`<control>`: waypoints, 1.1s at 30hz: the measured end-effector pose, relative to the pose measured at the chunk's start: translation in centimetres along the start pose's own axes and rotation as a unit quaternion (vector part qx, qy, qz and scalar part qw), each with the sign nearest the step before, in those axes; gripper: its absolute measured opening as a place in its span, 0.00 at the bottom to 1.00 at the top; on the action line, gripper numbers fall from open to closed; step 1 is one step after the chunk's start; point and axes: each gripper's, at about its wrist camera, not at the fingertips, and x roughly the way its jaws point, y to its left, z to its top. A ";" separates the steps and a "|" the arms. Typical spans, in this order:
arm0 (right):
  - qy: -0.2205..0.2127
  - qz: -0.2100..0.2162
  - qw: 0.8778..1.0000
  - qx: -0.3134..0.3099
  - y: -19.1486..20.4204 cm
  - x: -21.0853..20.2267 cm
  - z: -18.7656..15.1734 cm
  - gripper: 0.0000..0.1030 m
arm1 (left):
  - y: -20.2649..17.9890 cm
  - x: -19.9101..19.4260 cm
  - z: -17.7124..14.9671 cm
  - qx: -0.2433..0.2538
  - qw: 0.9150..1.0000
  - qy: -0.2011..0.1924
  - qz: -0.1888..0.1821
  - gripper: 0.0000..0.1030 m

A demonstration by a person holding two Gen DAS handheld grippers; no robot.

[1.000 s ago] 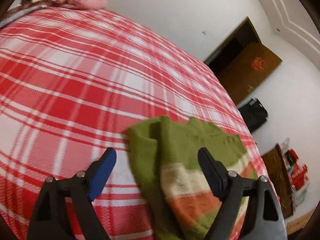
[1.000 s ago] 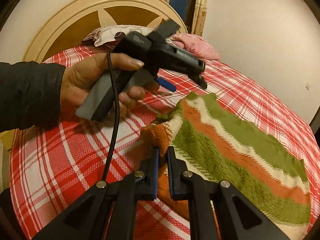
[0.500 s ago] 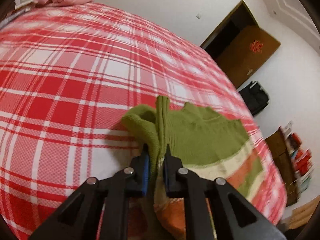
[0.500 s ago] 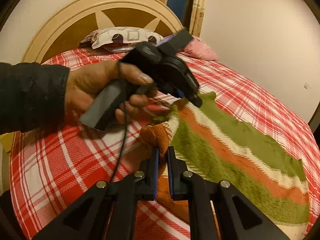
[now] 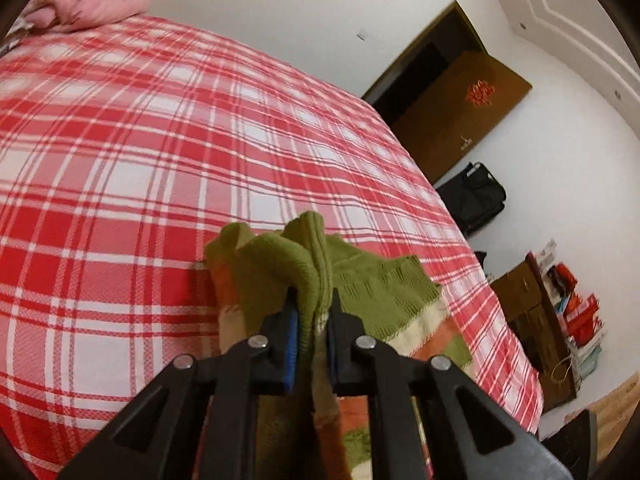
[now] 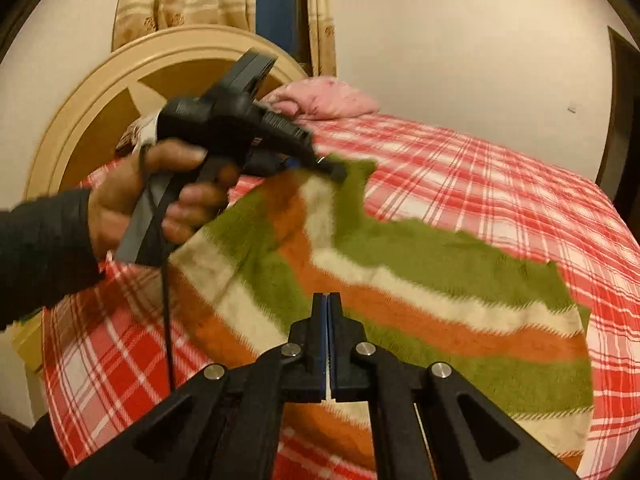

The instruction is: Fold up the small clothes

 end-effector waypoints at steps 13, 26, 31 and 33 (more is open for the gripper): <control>0.011 0.014 0.997 -0.077 5.1 2.6 -1.1 0.01 | 3.3 -1.9 -1.1 -0.031 0.999 -0.004 -0.010 0.11; 0.029 0.094 0.995 -0.024 2.5 2.7 0.8 0.17 | 4.3 -1.9 -1.4 -0.041 0.999 -0.003 -0.027 0.11; -0.011 0.103 0.995 0.005 2.0 2.3 0.4 0.91 | 4.4 -1.9 -1.5 -0.039 0.999 -0.004 -0.034 0.11; -0.006 0.077 0.997 -0.013 2.9 2.7 0.4 0.91 | 4.4 -1.8 -1.5 -0.038 0.999 0.002 -0.034 0.11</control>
